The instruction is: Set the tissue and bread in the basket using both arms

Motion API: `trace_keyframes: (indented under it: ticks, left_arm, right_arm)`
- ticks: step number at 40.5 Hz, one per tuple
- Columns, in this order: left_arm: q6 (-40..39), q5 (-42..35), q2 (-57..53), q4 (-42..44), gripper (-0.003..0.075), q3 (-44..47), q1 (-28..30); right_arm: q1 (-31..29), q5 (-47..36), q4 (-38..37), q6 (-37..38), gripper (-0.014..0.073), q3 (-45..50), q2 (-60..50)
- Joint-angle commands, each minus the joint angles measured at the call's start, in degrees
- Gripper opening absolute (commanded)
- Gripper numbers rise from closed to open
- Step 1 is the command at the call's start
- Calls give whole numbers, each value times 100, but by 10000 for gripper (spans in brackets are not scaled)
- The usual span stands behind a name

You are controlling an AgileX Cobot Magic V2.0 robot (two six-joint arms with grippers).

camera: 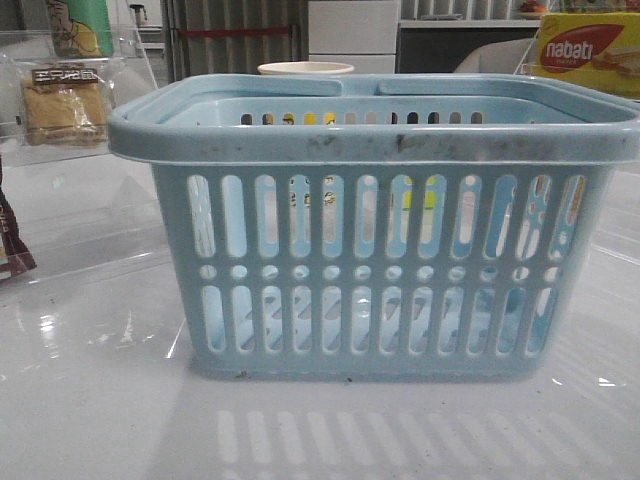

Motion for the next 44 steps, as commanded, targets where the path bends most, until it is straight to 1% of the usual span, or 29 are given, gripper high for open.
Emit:
trace_keyframes:
  ticks: [1,41,44]
  left_arm:
    - [-8,-492,-97,-56,93,42,-36]
    - [-8,-492,-97,-56,93,42,-36]
    - [-8,-593,-97,-56,93,42,-36]
  right_arm:
    - [-26,-549,22,-26,28,-29,-114]
    - [-26,-623,22,-26,28,-36,-114]
    - [-26,-657,22,-26,28,-36,-114]
